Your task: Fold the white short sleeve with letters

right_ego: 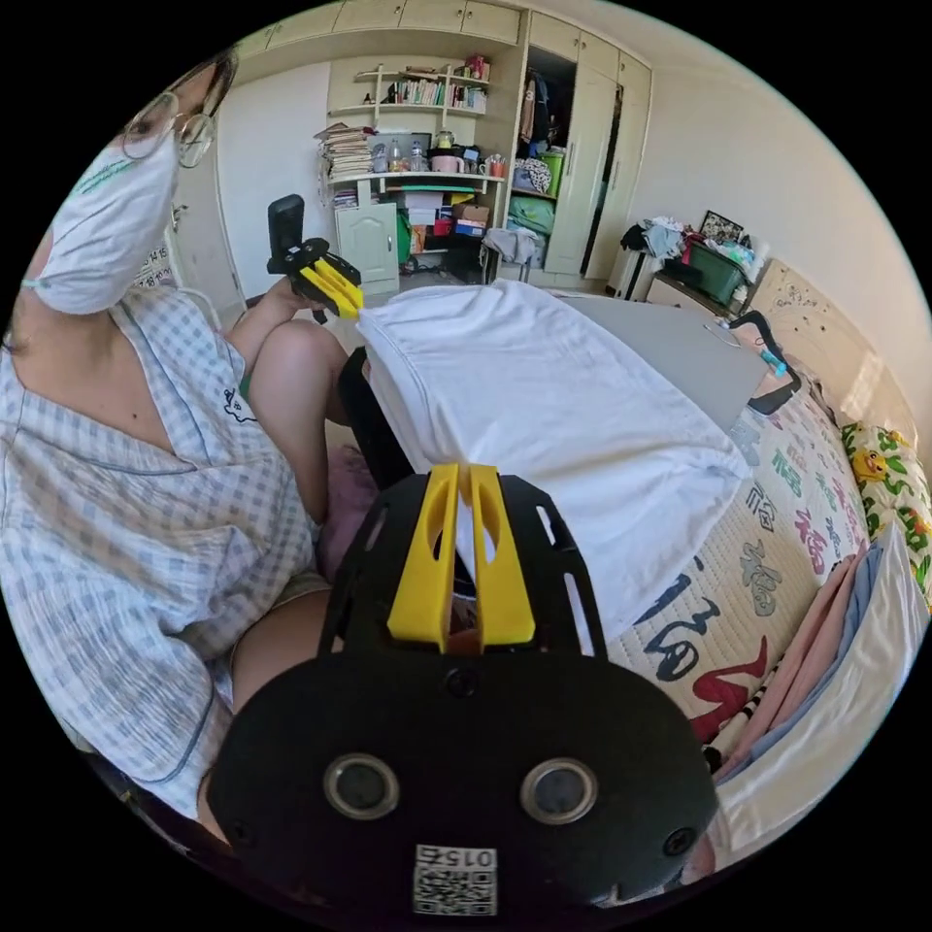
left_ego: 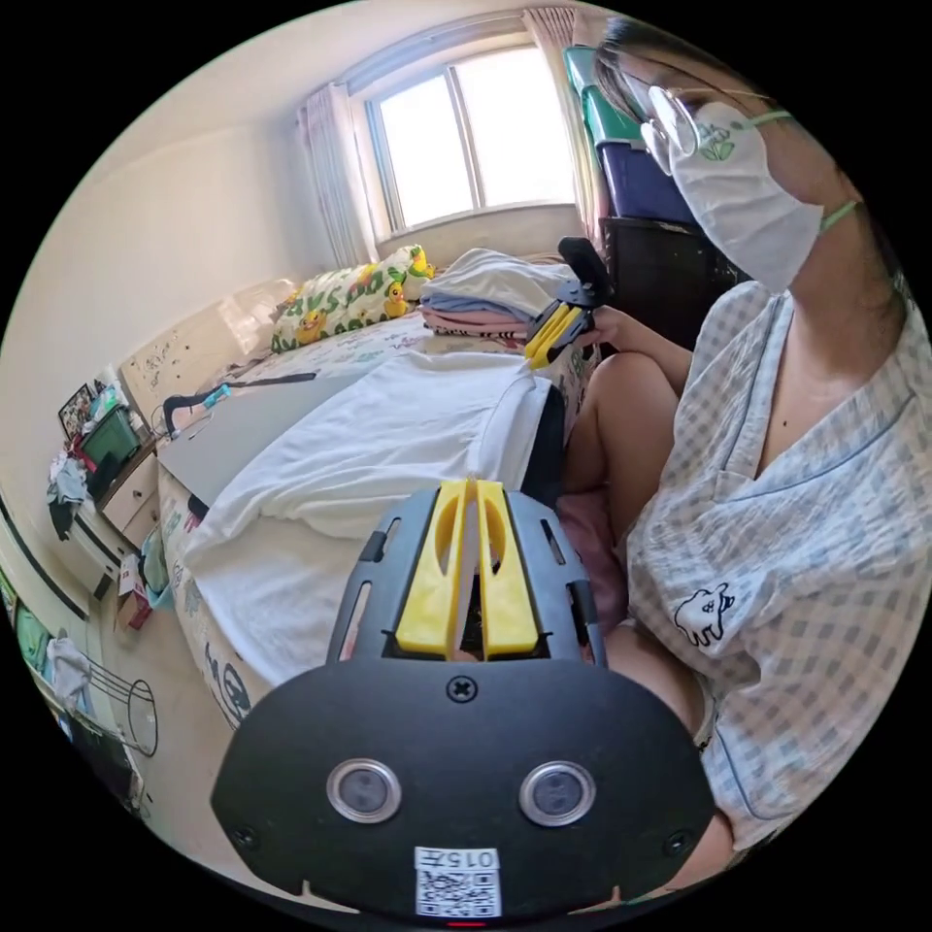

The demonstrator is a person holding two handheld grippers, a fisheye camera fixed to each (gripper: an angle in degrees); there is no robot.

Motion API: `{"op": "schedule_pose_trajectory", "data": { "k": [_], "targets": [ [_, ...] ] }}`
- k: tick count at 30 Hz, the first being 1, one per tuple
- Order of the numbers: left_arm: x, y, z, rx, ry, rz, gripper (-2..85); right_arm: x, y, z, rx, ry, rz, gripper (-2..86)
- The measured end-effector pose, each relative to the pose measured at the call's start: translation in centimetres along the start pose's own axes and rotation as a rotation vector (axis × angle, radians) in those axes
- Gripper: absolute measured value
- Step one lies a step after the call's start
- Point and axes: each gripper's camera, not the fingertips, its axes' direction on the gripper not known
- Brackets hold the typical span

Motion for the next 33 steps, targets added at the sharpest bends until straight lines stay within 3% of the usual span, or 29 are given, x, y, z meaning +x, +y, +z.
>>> {"op": "schedule_pose_trajectory", "data": {
  "k": [3, 7, 9, 12, 14, 17, 20, 24, 29, 33],
  "targets": [
    [-1.7, 0.8, 3.4, -0.136, 0.041, -0.060, 0.7, 3.3, -0.4, 2.6, -0.147, -0.069, 0.105, 3.1],
    [-4.5, 3.1, 1.7, -0.039, 0.143, -0.120, 1.3, 7.2, -0.4, -1.1, 0.013, -0.168, 0.135, 4.3],
    [-8.6, 4.8, -2.1, 0.132, 0.084, -0.257, 2.4, 9.9, -0.2, -4.1, 0.142, -0.133, 0.194, 5.7],
    [-17.0, 7.1, -4.3, 0.244, -0.030, -0.529, 4.6, 16.7, -0.2, -7.1, 0.263, 0.035, 0.376, 8.4],
    [-22.3, 8.1, -3.6, 0.225, -0.099, -0.670, 7.4, 23.7, -0.8, -6.9, 0.271, 0.112, 0.550, 11.3],
    [-30.3, 10.3, -0.3, 0.176, -0.143, -0.840, 11.1, 31.9, -1.6, -4.4, 0.245, 0.068, 0.704, 15.9],
    [-37.0, 13.2, 4.5, 0.130, -0.051, -0.985, 12.8, 38.2, -2.5, -0.7, 0.173, 0.029, 0.809, 18.2],
    [-40.5, 15.2, 11.4, -0.032, 0.086, -0.980, 13.4, 43.1, -2.7, 3.5, 0.116, -0.084, 0.877, 17.9],
    [-39.2, 15.1, 13.2, -0.105, 0.113, -0.811, 1.9, 45.2, -2.8, 5.6, 0.128, -0.200, 0.778, 1.1],
    [-38.8, 15.1, 10.8, -0.026, 0.038, -0.748, 0.5, 45.7, -2.9, 4.9, 0.164, -0.081, 0.766, -0.3]
  ]
}}
